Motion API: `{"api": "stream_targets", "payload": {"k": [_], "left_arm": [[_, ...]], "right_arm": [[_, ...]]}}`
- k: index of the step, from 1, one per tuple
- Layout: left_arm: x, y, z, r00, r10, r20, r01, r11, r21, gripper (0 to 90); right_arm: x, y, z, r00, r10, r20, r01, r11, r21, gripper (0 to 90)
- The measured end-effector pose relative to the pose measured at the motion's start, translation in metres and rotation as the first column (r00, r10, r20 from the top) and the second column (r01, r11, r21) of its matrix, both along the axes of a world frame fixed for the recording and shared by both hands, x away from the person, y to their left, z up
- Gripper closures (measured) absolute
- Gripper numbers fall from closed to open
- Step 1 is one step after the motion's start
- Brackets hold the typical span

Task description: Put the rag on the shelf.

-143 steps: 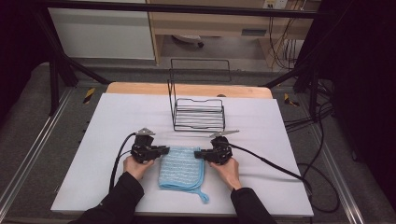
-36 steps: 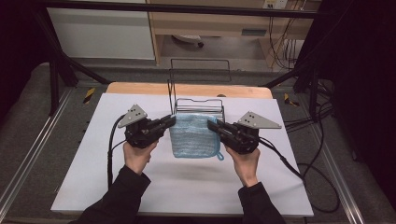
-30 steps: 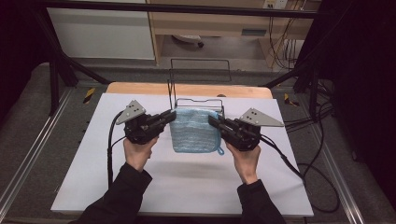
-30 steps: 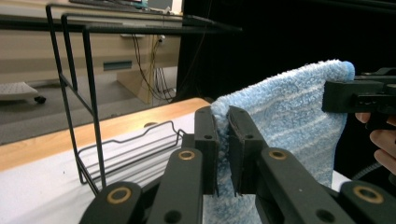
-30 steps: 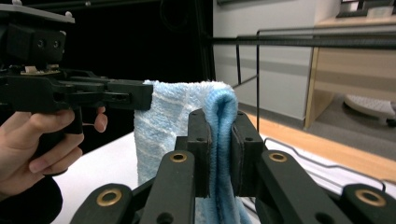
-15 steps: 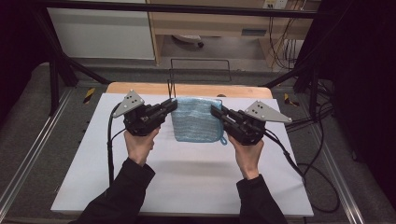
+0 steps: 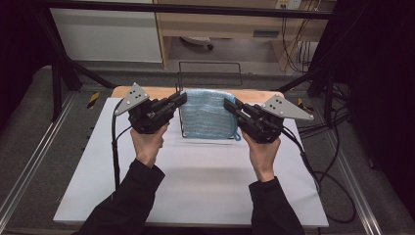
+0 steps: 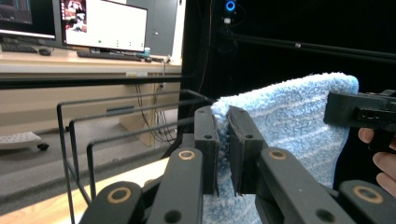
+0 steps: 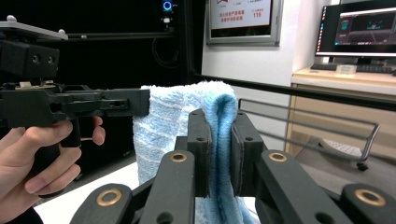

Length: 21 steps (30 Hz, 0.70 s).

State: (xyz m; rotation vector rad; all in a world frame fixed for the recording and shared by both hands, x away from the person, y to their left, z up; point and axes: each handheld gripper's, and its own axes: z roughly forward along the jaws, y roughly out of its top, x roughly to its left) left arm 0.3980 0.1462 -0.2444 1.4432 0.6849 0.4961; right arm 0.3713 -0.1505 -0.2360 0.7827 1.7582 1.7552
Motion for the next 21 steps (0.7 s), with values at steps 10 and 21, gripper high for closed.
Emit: {"api": "stream_targets", "payload": {"k": [10, 21], "left_arm": [[0.007, -0.003, 0.021, 0.9992, 0.007, 0.039, -0.005, 0.9994, -0.033, 82.7], [0.019, -0.003, 0.037, 0.9986, 0.021, 0.048, -0.017, 0.9968, -0.078, 82.9]], "right_arm": [[0.005, -0.001, 0.024, 0.9985, -0.020, 0.051, 0.020, 1.000, -0.004, 80.9], [0.017, 0.002, 0.040, 0.9963, -0.041, 0.075, 0.041, 0.999, 0.002, 81.1]]}}
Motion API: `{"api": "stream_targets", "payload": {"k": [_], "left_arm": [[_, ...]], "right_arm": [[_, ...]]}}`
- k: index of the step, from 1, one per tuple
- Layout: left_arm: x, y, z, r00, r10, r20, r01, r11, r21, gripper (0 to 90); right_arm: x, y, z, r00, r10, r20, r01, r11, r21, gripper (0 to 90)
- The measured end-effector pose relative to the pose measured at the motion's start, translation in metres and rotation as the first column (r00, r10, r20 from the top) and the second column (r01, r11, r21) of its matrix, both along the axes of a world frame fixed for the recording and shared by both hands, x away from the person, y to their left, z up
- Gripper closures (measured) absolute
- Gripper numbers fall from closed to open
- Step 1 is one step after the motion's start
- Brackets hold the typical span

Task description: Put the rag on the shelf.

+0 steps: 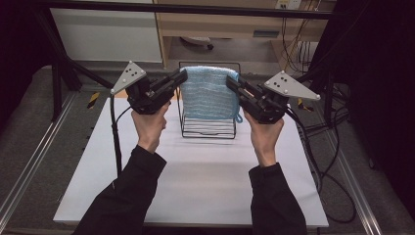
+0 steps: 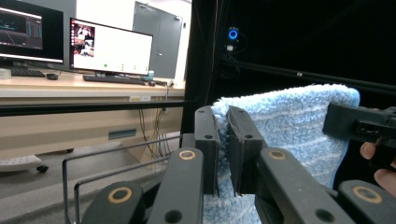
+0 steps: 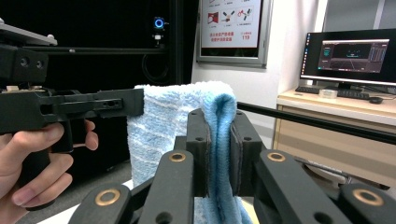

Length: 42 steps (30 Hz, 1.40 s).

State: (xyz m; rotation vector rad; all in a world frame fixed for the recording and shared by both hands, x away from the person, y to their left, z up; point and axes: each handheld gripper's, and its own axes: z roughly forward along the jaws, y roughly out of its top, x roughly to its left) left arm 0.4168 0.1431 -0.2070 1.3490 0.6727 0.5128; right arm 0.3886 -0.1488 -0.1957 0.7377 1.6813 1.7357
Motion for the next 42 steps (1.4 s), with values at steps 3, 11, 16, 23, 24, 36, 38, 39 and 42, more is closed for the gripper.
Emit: {"api": "stream_targets", "payload": {"k": [3, 11, 16, 23, 24, 36, 38, 39, 42], "left_arm": [[0.003, 0.000, 0.005, 1.0000, 0.004, 0.004, -0.004, 1.0000, -0.008, 83.1], [0.008, 0.000, 0.019, 0.9996, 0.016, 0.024, -0.016, 0.9997, -0.021, 83.1], [0.012, -0.001, 0.027, 0.9991, 0.019, 0.038, -0.018, 0.9996, -0.024, 83.2], [0.015, -0.002, 0.035, 0.9970, 0.038, 0.067, -0.036, 0.9988, -0.033, 83.1], [0.016, -0.001, 0.035, 0.9969, 0.037, 0.069, -0.035, 0.9988, -0.034, 83.1], [0.023, 0.001, 0.045, 0.9935, 0.057, 0.098, -0.050, 0.9958, -0.076, 83.1], [0.025, 0.001, 0.047, 0.9933, 0.061, 0.099, -0.053, 0.9952, -0.082, 83.1], [0.026, 0.001, 0.047, 0.9931, 0.062, 0.100, -0.054, 0.9953, -0.080, 83.1], [0.027, 0.001, 0.049, 0.9913, 0.070, 0.111, -0.061, 0.9951, -0.077, 83.1]], "right_arm": [[0.004, 0.000, 0.004, 1.0000, 0.001, 0.004, -0.001, 1.000, 0.000, 81.3], [0.009, 0.002, 0.015, 0.9998, -0.003, 0.021, 0.003, 1.000, 0.003, 81.4], [0.014, 0.002, 0.022, 0.9992, -0.010, 0.038, 0.009, 1.000, 0.009, 81.4], [0.022, 0.002, 0.031, 0.9977, -0.017, 0.066, 0.017, 1.000, 0.004, 81.4], [0.023, 0.002, 0.032, 0.9972, -0.018, 0.072, 0.018, 1.000, 0.002, 81.4], [0.037, 0.006, 0.053, 0.9937, -0.012, 0.111, 0.015, 1.000, -0.025, 81.4], [0.040, 0.007, 0.055, 0.9930, -0.012, 0.117, 0.016, 0.999, -0.033, 81.4], [0.041, 0.007, 0.056, 0.9929, -0.013, 0.119, 0.017, 0.999, -0.033, 81.4], [0.046, 0.006, 0.058, 0.9919, -0.013, 0.126, 0.017, 0.999, -0.033, 81.3]]}}
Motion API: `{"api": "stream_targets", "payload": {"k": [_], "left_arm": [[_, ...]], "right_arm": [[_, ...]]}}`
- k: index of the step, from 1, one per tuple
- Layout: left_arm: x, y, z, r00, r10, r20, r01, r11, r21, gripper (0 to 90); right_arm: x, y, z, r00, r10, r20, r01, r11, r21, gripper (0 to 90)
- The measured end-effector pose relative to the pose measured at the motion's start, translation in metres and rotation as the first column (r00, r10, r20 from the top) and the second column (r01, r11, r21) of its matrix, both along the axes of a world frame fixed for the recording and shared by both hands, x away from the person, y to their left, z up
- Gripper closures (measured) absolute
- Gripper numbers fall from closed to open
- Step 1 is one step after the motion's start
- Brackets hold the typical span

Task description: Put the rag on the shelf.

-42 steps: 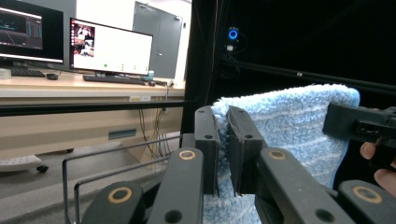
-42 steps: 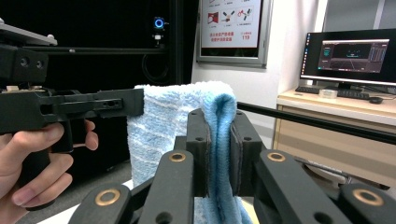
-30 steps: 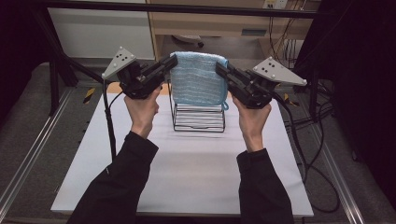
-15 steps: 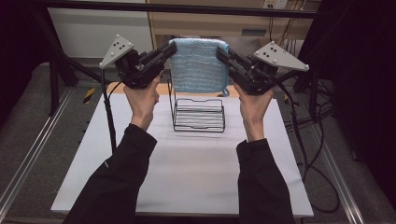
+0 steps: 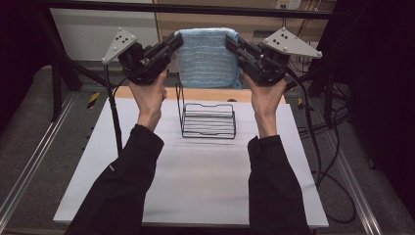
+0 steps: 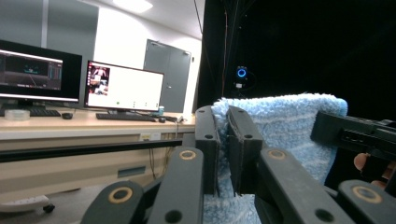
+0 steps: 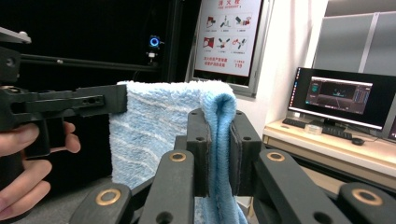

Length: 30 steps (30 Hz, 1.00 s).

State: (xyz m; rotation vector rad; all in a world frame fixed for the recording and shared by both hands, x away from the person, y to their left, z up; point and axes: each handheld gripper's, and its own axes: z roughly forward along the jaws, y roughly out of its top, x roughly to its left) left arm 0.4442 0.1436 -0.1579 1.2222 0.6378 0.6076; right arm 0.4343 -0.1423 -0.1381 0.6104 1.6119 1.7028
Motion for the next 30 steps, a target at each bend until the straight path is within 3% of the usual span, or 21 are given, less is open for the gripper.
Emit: {"api": "stream_targets", "payload": {"k": [13, 30], "left_arm": [[0.009, 0.002, 0.002, 0.9996, 0.024, 0.014, -0.024, 0.9997, 0.004, 83.1], [0.039, -0.006, -0.001, 0.9974, 0.067, -0.025, -0.065, 0.9946, 0.081, 83.0]], "right_arm": [[0.015, 0.002, 0.001, 0.9994, 0.010, 0.035, -0.010, 1.000, -0.005, 81.3], [0.046, 0.001, -0.017, 0.9998, -0.018, -0.013, 0.018, 0.999, 0.026, 81.3]]}}
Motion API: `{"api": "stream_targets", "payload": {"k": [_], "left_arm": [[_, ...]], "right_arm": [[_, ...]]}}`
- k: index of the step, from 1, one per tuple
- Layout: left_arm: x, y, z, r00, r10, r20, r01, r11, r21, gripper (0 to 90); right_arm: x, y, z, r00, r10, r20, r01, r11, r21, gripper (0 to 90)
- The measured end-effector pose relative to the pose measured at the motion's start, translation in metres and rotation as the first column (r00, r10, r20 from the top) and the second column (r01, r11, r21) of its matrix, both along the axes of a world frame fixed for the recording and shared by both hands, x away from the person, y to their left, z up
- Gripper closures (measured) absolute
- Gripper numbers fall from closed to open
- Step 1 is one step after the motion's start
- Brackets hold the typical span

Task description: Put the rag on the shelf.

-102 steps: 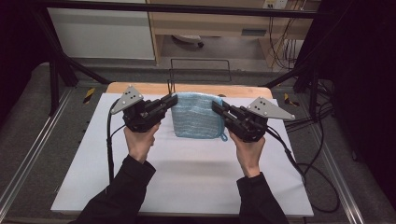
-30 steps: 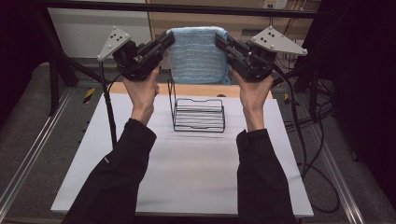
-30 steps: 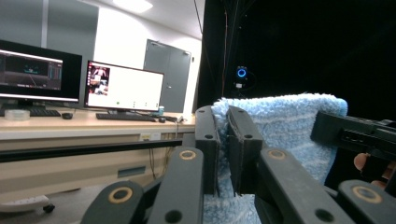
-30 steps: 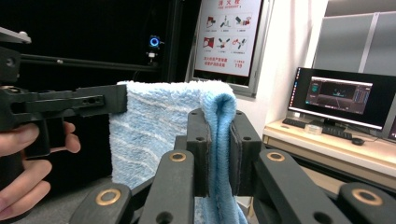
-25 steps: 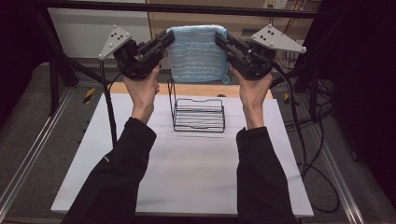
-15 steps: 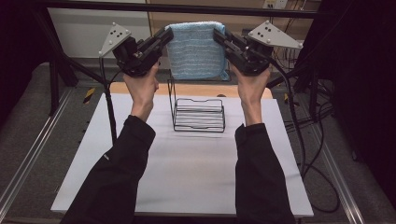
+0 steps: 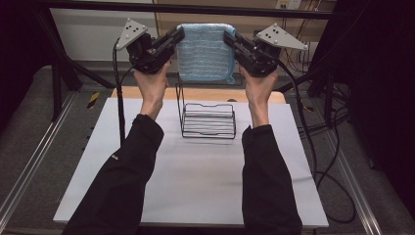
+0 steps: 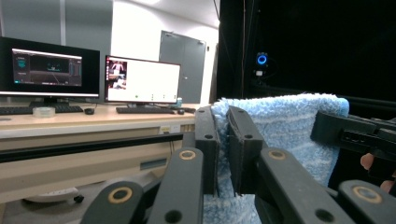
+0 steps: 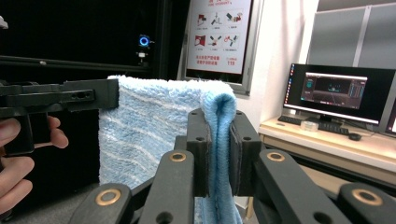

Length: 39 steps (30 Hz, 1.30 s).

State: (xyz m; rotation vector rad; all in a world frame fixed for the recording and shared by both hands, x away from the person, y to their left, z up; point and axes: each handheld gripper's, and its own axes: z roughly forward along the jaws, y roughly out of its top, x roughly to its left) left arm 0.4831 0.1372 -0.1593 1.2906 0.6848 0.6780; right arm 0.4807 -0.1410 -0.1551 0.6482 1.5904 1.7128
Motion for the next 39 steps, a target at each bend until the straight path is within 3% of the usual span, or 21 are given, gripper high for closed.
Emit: {"api": "stream_targets", "payload": {"k": [9, 21, 27, 39], "left_arm": [[0.020, -0.008, -0.014, 0.9987, 0.013, -0.049, -0.012, 0.9996, 0.025, 82.9], [0.038, -0.013, -0.020, 0.9968, 0.016, -0.078, -0.014, 0.9992, 0.036, 82.8], [0.041, -0.016, -0.019, 0.9973, 0.014, -0.072, -0.011, 0.9987, 0.049, 82.8], [0.037, -0.012, -0.046, 0.9930, -0.011, -0.117, 0.020, 0.9967, 0.078, 82.6]], "right_arm": [[0.016, -0.005, -0.021, 0.9988, -0.030, -0.039, 0.030, 1.000, 0.002, 81.3], [0.029, -0.006, -0.028, 0.9970, -0.051, -0.058, 0.051, 0.999, -0.002, 81.3], [0.033, -0.009, -0.027, 0.9964, -0.061, -0.059, 0.061, 0.998, -0.001, 81.3], [0.029, -0.011, -0.053, 0.9930, -0.049, -0.107, 0.047, 0.999, -0.017, 81.3]]}}
